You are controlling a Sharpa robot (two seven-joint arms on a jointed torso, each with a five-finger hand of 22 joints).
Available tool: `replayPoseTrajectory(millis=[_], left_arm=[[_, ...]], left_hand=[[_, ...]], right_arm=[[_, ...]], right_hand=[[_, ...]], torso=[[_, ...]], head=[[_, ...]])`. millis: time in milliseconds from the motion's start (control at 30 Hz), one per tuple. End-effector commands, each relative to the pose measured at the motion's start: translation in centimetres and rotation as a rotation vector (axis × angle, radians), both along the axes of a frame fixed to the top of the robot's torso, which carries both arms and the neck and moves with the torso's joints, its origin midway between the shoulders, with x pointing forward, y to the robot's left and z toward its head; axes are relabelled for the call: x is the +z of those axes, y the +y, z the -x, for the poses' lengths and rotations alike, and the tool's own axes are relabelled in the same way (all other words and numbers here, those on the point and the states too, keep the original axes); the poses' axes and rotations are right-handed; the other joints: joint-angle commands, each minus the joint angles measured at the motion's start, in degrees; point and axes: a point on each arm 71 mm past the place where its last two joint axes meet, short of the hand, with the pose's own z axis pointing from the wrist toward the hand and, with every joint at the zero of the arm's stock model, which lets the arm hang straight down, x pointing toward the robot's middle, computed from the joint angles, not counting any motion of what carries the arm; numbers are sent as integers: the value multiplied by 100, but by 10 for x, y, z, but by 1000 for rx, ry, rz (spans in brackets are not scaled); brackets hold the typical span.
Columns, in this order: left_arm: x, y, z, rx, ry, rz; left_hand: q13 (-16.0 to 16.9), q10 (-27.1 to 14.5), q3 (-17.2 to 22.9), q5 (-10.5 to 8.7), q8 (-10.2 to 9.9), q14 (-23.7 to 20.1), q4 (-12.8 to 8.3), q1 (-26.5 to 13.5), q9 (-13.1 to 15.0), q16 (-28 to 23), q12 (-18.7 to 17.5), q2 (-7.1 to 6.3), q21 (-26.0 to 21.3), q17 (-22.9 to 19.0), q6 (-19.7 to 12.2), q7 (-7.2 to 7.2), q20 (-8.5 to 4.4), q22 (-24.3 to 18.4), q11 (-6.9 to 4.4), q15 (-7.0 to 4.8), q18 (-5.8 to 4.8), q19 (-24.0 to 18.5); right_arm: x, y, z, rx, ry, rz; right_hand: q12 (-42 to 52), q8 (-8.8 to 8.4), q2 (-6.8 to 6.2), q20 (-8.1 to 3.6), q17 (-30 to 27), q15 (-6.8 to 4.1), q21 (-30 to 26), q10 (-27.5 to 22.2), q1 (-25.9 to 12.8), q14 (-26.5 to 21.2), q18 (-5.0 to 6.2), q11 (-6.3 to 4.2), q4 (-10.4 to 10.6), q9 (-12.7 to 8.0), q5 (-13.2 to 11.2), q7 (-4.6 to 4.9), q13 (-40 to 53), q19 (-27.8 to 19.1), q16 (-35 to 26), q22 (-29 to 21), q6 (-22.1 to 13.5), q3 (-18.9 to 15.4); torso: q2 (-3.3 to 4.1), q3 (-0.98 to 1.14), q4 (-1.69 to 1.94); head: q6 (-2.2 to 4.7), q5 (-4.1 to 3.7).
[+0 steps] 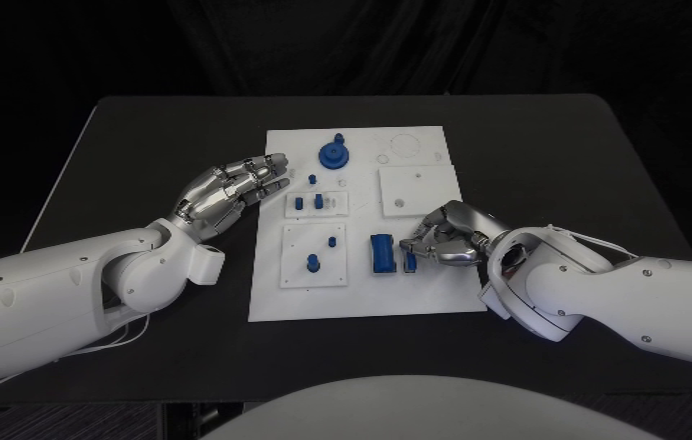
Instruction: Assemble the parts on the task board
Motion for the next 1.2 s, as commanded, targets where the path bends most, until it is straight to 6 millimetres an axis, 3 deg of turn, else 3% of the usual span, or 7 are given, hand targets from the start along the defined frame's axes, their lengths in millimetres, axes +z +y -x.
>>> replayPoseTrajectory(millis=[33, 267, 567, 1100, 1200], left_arm=[[0, -2, 1, -17, -2, 12], [-1, -2, 1, -18, 1, 11], [-2, -2, 1, -20, 5, 10], [-1, 1, 4, -5, -7, 17], [1, 2, 7, 6, -16, 20]], left_hand=[[6, 23, 44, 23, 33, 28, -7, -45, -1, 36, 22, 11, 20, 9, 1, 45, -11, 4, -4, 16, -56, 30], [6, 23, 44, 23, 33, 28, -7, -45, -1, 36, 22, 11, 20, 9, 1, 45, -11, 4, -4, 16, -56, 30], [5, 19, 48, 23, 33, 26, -7, -46, -1, 35, 17, 11, 20, 9, -2, 47, -11, 1, -5, 18, -57, 29], [5, 19, 62, 25, 38, 28, -12, -47, 1, 40, 22, 9, 26, 9, 21, 47, -10, 15, -5, 22, -61, 42], [5, 16, 78, 35, 43, 32, -21, -43, 3, 45, 19, 5, 29, 10, 34, 43, -10, 19, -2, 26, -65, 49]], right_arm=[[-4, 0, 2, 4, 26, 36], [-5, 0, 2, 9, 28, 56], [-2, -2, 2, 4, -1, 50], [17, -25, 14, -29, -107, -69], [21, -32, 15, -35, -114, -134]], right_hand=[[16, -20, -7, 37, 351, 54, -20, 598, -78, 395, 38, 55, 30, -14, -58, 44, 1506, 195, -33, 1098, -13, -89], [16, -23, 45, 58, 298, 75, -60, 598, -292, 385, 47, 80, 208, -13, -573, 70, 1506, 183, -59, 1086, -66, -431], [16, -14, 70, 62, 290, 77, -71, 598, -327, 384, 49, 81, 256, -8, -721, 69, 1506, 181, -63, 1083, -77, -560], [16, 77, 211, 40, 343, 48, -47, 598, 84, 397, 45, 42, 56, 40, -134, 21, 1506, 196, -36, 1093, -37, -612], [16, 97, 229, 33, 326, 39, -49, 598, 138, 393, 45, 30, 40, 48, -53, 6, 1506, 196, -43, 1093, -15, -612]], torso=[[1, 1, 1], [0, 1, 1], [0, 0, 1], [-9, -2, -4], [-15, -3, -2]], head=[[-1, 3], [-1, 7], [-1, 16], [-1, 75], [-1, 56]])
